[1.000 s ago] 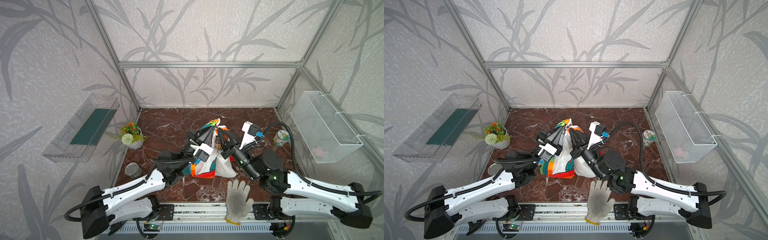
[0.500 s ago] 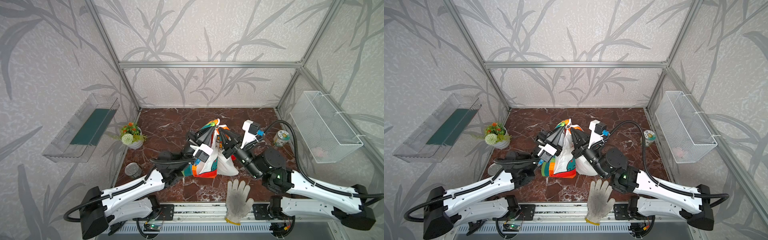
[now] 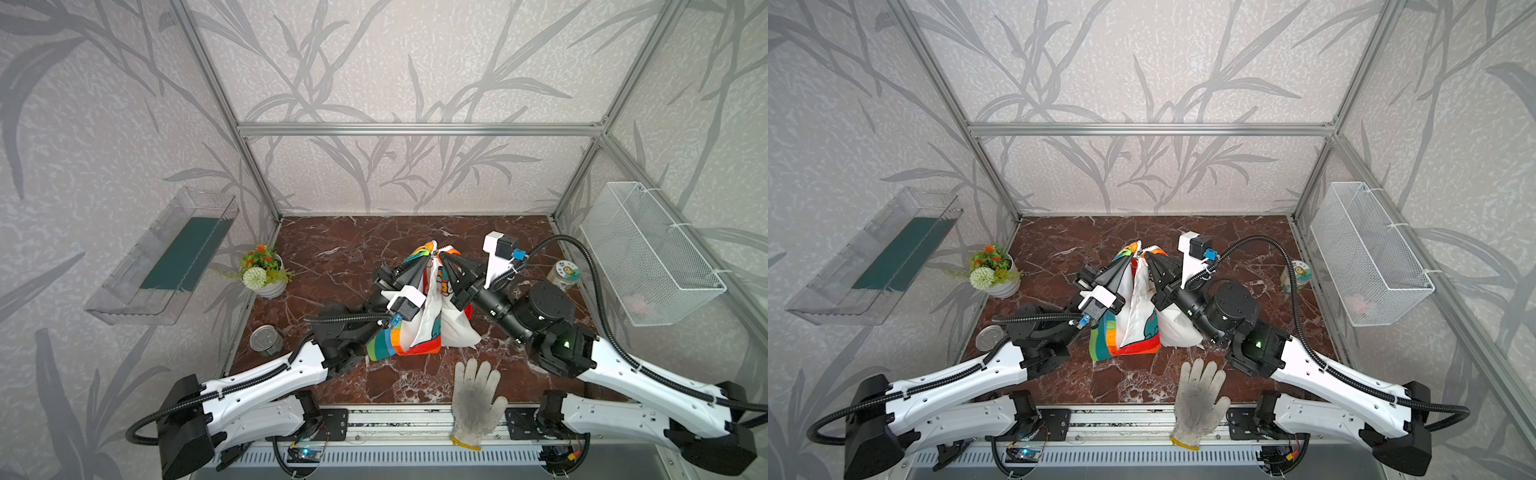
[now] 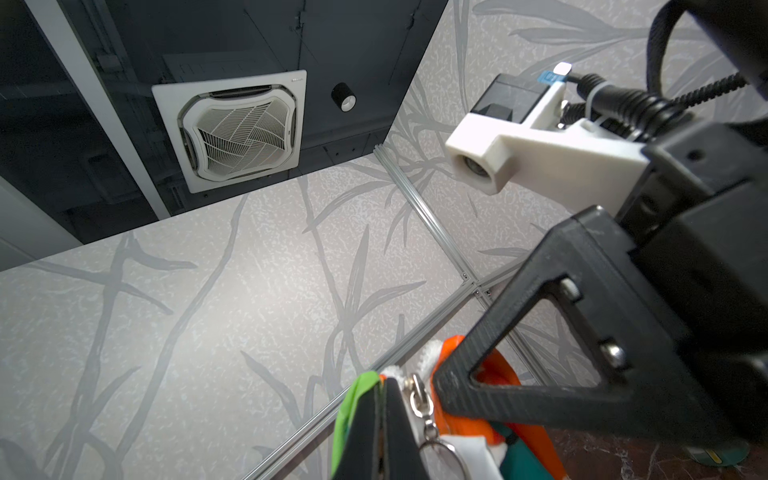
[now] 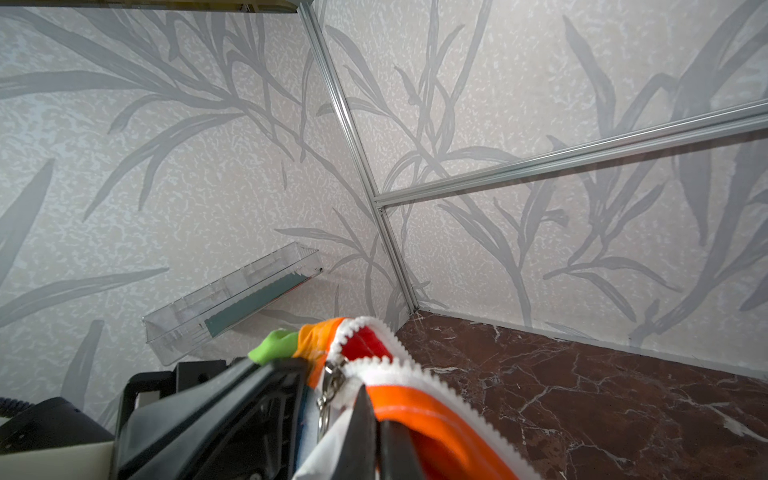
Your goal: Zip up the jacket
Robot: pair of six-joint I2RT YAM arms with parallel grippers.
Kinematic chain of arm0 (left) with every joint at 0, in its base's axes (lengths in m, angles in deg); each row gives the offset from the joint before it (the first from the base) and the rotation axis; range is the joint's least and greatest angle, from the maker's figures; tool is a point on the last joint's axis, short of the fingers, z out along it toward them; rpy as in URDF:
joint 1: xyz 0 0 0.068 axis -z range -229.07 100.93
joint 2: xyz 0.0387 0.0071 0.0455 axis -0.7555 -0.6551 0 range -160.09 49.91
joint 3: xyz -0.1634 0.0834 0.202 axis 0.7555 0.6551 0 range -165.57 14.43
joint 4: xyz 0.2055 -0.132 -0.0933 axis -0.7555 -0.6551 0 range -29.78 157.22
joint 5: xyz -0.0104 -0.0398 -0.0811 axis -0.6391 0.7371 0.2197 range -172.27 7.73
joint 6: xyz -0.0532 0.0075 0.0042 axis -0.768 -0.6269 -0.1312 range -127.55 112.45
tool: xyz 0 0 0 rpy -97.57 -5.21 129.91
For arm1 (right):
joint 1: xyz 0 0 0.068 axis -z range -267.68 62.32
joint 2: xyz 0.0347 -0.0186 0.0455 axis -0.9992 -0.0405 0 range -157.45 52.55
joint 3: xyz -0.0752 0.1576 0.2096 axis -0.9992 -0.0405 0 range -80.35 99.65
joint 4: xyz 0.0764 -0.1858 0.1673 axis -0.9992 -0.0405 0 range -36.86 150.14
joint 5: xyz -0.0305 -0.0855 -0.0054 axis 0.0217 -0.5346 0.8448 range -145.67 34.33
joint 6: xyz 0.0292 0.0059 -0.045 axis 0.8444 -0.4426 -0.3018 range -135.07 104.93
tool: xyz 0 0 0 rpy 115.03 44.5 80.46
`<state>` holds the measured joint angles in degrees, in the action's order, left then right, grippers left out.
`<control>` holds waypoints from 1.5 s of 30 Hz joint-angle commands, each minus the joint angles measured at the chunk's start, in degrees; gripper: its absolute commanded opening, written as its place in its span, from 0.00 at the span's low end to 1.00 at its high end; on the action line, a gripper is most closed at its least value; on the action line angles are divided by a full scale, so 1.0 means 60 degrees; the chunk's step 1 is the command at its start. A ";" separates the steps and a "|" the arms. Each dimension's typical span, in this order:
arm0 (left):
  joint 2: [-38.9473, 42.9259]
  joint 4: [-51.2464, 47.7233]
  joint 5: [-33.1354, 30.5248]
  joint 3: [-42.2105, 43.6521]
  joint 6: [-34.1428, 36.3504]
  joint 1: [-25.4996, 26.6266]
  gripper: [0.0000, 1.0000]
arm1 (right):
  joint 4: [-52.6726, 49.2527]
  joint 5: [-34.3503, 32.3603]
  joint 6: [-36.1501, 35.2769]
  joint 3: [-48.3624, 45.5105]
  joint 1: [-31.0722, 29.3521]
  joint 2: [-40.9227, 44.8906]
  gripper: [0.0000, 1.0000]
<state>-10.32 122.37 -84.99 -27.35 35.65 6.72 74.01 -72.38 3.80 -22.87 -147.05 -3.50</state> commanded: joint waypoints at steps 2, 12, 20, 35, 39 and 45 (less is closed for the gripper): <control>-0.0426 -0.0903 -0.0976 -0.0447 -0.1654 -0.0636 0.00 | 0.0357 0.0354 0.0370 0.0650 0.1320 -0.0218 0.00; -0.4136 -0.0441 0.2350 -0.3630 -0.6541 -0.4312 0.00 | -0.0088 0.2871 -0.0726 0.3138 0.4304 -0.2878 0.00; -0.5257 -0.0549 0.3241 -0.6339 -0.7108 -0.4675 0.00 | -0.1160 0.3153 -0.2316 0.5707 0.4381 -0.3465 0.00; -0.2071 0.1933 0.1932 0.3141 -0.8652 -0.3259 0.00 | 0.0643 0.2167 0.1309 -0.2782 0.3314 -0.0791 0.00; -0.1255 0.1337 0.1090 0.4462 -0.8728 -0.2452 0.00 | 0.0262 0.2516 0.2273 -0.3778 0.3259 -0.0692 0.00; 0.0456 -0.1461 0.1030 0.4721 -0.8887 -0.2162 0.00 | 0.0146 0.2704 0.3310 -0.4617 0.2758 -0.0788 0.00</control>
<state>-11.19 120.43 -72.51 -0.31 -16.69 -5.91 75.51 -48.14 18.34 -48.47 -130.90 -8.90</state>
